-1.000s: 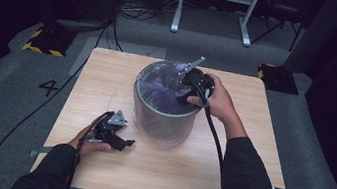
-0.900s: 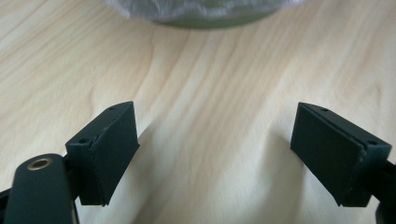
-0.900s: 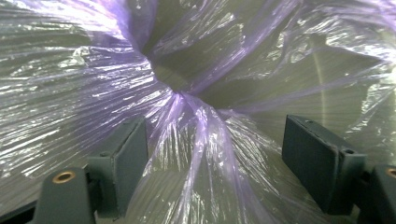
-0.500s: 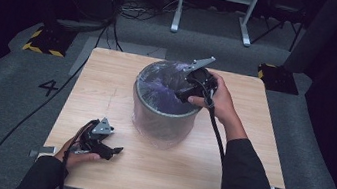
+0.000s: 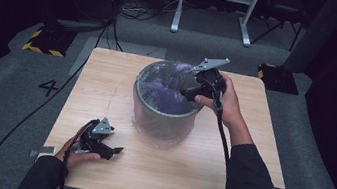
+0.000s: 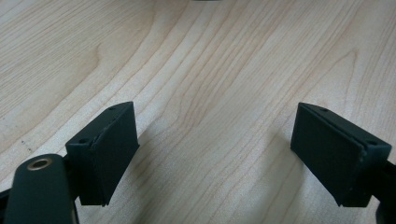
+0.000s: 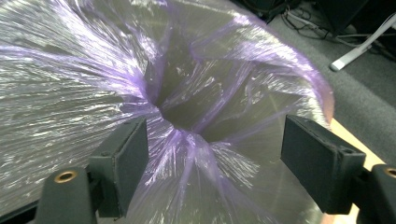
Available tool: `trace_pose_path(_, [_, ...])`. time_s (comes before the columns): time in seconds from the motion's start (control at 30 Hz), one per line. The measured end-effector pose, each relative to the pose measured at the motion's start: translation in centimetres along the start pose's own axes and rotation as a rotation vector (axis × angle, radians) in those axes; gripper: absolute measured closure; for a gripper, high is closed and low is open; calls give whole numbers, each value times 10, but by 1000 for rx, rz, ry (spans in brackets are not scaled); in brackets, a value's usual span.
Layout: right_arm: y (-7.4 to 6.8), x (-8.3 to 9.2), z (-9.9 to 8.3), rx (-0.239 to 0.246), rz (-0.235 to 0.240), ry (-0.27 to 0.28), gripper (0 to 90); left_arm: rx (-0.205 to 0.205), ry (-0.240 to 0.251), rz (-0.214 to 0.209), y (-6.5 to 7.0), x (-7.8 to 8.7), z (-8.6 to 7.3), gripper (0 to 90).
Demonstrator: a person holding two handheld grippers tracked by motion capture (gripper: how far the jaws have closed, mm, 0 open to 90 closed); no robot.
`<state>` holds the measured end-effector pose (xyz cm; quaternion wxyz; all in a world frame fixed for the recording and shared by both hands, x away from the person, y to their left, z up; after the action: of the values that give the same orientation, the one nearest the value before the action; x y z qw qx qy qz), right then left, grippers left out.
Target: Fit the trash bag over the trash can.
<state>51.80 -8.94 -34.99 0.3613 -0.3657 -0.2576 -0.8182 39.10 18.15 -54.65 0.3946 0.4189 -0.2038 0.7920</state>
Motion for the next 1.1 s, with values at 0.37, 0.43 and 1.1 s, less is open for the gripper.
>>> trace_pose_path(0.37, [-1, 20, -6, 9, -5, 41, 225, -3, 0, -1, 0, 0, 0, 143])
trace_pose_path(0.43, [-1, 25, -7, 12, -9, 49, 225, -3, 0, 0, 0, 0, 0, 144])
trace_pose_path(1.1, [-6, 51, -34, 65, -36, 32, 209, -3, -2, 0, -1, 0, 0, 143])
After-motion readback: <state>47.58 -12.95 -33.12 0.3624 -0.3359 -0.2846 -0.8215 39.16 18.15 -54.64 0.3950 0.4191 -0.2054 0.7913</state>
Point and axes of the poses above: each handheld gripper's, and its own axes: x roughly backward along the jaws, z roughly out of its top, y roughly to its right, the point moved 6 cm from there along -x, roughly forward along the jaws, and after that the axes turned 11 degrees about -y, right-handed, at the moved point
